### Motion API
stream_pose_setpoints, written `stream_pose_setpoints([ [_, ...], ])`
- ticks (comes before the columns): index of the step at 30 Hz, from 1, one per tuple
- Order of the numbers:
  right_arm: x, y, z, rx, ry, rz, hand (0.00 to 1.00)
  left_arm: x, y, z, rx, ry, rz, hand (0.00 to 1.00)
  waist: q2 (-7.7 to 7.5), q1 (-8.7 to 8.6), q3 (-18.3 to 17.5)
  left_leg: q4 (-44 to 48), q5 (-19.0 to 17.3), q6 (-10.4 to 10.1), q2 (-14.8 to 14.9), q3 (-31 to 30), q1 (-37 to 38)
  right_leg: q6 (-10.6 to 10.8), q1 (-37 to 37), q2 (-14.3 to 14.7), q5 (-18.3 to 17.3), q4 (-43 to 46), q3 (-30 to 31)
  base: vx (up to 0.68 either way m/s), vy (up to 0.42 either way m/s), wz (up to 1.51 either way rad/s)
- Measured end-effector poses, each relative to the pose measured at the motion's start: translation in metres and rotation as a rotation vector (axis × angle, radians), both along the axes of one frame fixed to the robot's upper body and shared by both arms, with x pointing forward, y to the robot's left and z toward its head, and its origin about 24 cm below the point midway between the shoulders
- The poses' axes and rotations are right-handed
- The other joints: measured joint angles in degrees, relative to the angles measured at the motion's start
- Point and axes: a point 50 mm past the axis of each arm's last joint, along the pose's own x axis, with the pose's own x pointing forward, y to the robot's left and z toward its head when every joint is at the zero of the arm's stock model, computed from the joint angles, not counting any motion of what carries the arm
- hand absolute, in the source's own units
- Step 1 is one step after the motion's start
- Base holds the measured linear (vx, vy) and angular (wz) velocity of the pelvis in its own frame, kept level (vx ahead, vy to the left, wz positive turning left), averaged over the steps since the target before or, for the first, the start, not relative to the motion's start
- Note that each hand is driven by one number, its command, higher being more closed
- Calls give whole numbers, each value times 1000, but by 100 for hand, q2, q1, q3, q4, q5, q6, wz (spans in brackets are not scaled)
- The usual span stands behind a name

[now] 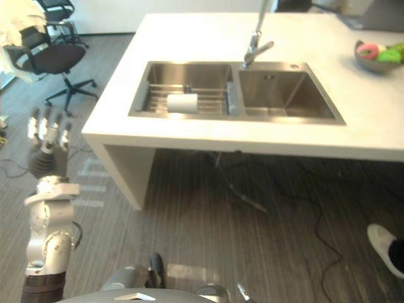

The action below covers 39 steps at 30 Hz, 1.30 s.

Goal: Walk over to the sink, pick up the cup, carry it to the dishwasher, place the cup inside the dishwasher, then close the dishwasher door

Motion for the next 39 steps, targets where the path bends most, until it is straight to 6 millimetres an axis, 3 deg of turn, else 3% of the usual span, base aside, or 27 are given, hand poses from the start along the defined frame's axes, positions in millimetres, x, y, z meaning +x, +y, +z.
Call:
stream_pose_setpoints([
  [1,-5,6,-2,18,17,-8,0,-1,2,2,16,-5,15,0,30,-9,31,-45,-25,42,4,-30,272,-193,-192,-46,-222,374,-100,297,37,8],
  [2,-11,13,-4,39,29,-33,0,-2,3,3,23,-9,38,0,73,-13,25,-181,-139,-11,5,-63,552,-553,-456,-74,-536,434,-300,291,-40,0],
  [3,-11,16,-5,48,27,-39,0,-2,4,5,19,-23,46,0,102,-29,15,-267,-263,-11,7,-89,686,-686,-798,-67,-789,200,-475,265,-74,-3],
  [4,-10,18,-5,54,23,-43,0,-2,4,6,18,-30,42,0,90,-41,4,-271,-302,-22,20,-122,716,-726,-978,-51,-895,-65,-588,225,-132,11],
  [6,-12,21,-6,66,28,-44,0,2,-6,8,23,-46,-14,0,111,-161,27,-123,-459,-175,196,-384,735,-773,-1258,254,-996,-1722,-784,211,-166,52],
  [7,-17,23,-6,69,39,-48,0,3,-9,8,28,-45,-27,0,85,-183,23,-63,-508,-236,228,-453,736,-786,-1236,327,-833,-2269,-791,268,-216,63],
  [8,-28,29,-7,85,68,-61,0,3,-9,10,49,-47,-33,0,-130,-181,15,87,-644,-381,182,-566,774,-938,-1159,423,16,-3372,-808,309,-277,44],
  [9,-37,34,-8,103,97,-85,0,4,-6,7,58,-34,-20,0,-217,-173,57,334,-837,-540,252,-700,821,-1011,-1030,536,475,-3586,-848,303,-279,28],
  [10,-41,31,-8,100,106,-101,0,4,-7,3,52,-16,-19,0,-80,-160,37,425,-891,-612,417,-738,797,-1047,-923,706,512,-3704,-818,280,-231,-2],
  [11,-46,28,-8,96,116,-109,0,4,-6,3,53,-16,-19,0,5,-101,25,528,-1016,-734,659,-731,786,-1055,-750,1026,497,-4066,-796,190,-137,-24],
  [14,-44,23,-7,78,105,-98,0,4,-8,3,68,-29,-46,0,128,-133,-25,526,-1145,-853,947,-735,760,-1099,-706,1407,427,-4372,-788,156,-117,-24],
  [17,-48,25,-7,79,100,-110,0,5,-15,2,73,-28,-82,0,168,-150,-89,462,-1186,-917,1084,-734,762,-1131,-644,1597,434,-4619,-818,94,-54,-8],
  [20,-49,35,-8,89,118,-51,0,7,-16,-1,60,7,-73,0,75,-157,-200,130,-1073,-958,1091,-669,823,-1140,-634,1711,607,-4988,-792,109,-10,-15],
  [23,-51,38,-9,71,127,22,0,10,-15,-8,47,54,-55,0,38,-198,-231,-113,-935,-939,1085,-546,997,-1161,-556,1755,724,-5194,-793,129,13,-13],
  [29,-55,33,-6,11,112,108,0,17,-12,-21,65,143,-39,0,215,-352,-295,-385,-949,-943,1102,-474,1140,-1103,44,1985,1238,-6397,-845,91,23,-2],
  [34,-57,28,-5,-5,123,168,0,21,-11,-17,54,144,-8,0,391,-391,-331,-206,-1012,-1046,1220,-422,996,-1113,-11,2053,1110,-6383,-945,51,-1,7],
  [36,-57,26,-4,-19,117,168,0,23,-11,-18,53,151,-8,0,417,-391,-324,295,-928,-1182,1167,-392,723,-1118,28,1999,1075,-6383,-989,37,-14,36],
  [37,-61,24,-4,-33,123,163,0,23,-11,-25,43,177,-10,0,427,-417,-270,1224,-814,-1356,1149,-434,400,-1200,276,1836,935,-6384,-1068,11,-7,39],
  [38,-60,24,-4,-40,124,161,0,23,-11,-26,38,181,-12,0,367,-416,-223,1486,-770,-1399,1154,-448,286,-1242,367,1757,890,-6385,-1075,12,12,31],
  [39,-59,25,-4,-41,126,158,0,20,-11,-29,36,187,-18,0,280,-390,-137,1679,-888,-1225,1113,-477,216,-1215,469,1637,811,-6379,-1061,-32,75,-16],
])
